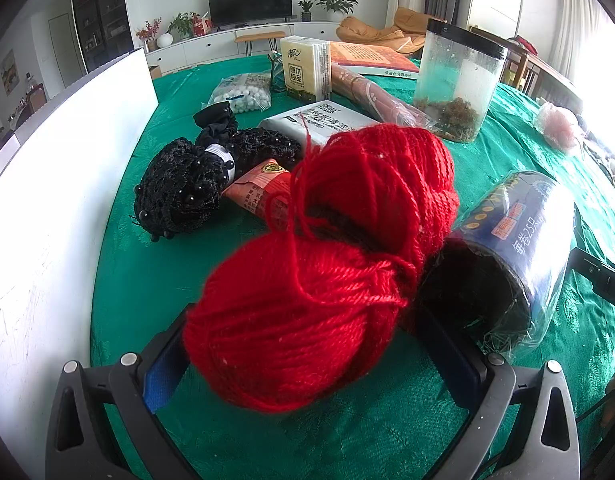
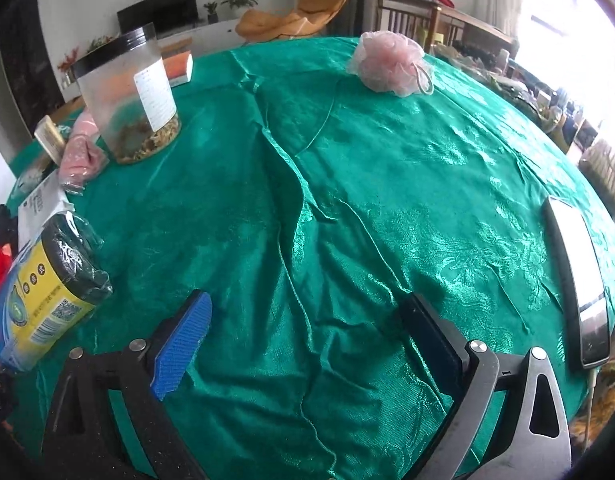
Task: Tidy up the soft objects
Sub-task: 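Close the right tool on the pink puff while the left tool grasps the red yarn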
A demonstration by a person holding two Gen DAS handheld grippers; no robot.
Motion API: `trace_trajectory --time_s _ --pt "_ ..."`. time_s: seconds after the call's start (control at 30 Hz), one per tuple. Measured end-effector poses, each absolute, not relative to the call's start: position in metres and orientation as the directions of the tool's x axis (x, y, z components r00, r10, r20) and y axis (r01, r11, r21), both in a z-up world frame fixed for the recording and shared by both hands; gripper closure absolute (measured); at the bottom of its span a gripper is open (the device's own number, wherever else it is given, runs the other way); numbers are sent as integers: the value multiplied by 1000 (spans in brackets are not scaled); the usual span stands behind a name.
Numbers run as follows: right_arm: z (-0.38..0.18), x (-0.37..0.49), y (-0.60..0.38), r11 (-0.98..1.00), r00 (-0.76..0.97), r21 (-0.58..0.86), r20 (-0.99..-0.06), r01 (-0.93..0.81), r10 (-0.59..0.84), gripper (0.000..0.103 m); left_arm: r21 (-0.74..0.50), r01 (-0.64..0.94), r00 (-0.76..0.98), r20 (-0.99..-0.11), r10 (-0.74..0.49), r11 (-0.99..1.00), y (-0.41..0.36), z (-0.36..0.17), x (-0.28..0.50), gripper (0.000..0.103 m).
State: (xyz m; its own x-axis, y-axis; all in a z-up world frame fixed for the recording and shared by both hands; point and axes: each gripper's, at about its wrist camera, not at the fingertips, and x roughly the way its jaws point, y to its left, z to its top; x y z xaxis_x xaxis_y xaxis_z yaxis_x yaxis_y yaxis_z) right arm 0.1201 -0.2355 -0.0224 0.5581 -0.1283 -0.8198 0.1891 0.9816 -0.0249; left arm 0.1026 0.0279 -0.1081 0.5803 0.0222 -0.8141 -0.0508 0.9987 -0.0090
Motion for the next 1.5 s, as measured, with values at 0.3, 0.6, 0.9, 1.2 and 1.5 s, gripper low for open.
trace_trajectory --time_s 0.3,0.6,0.9,1.2,1.5 --pt "-23 120 -236 981 563 -23 -817 192 -129 5 -9 34 527 -849 -25 999 33 -104 77 0" --pt "-23 120 -237 981 563 -23 -816 191 -129 5 -12 59 574 -818 -44 998 36 -74 108 13" --pt "-20 118 -243 984 568 26 -819 178 -81 5 -157 17 528 -837 -142 987 55 -72 103 52" --pt "55 198 -394 922 723 261 -690 288 -31 7 -221 9 552 -812 -189 975 63 -51 94 52" --pt "25 347 -400 988 548 -1 -832 153 -86 9 -220 34 570 -797 -199 975 67 -23 96 52"
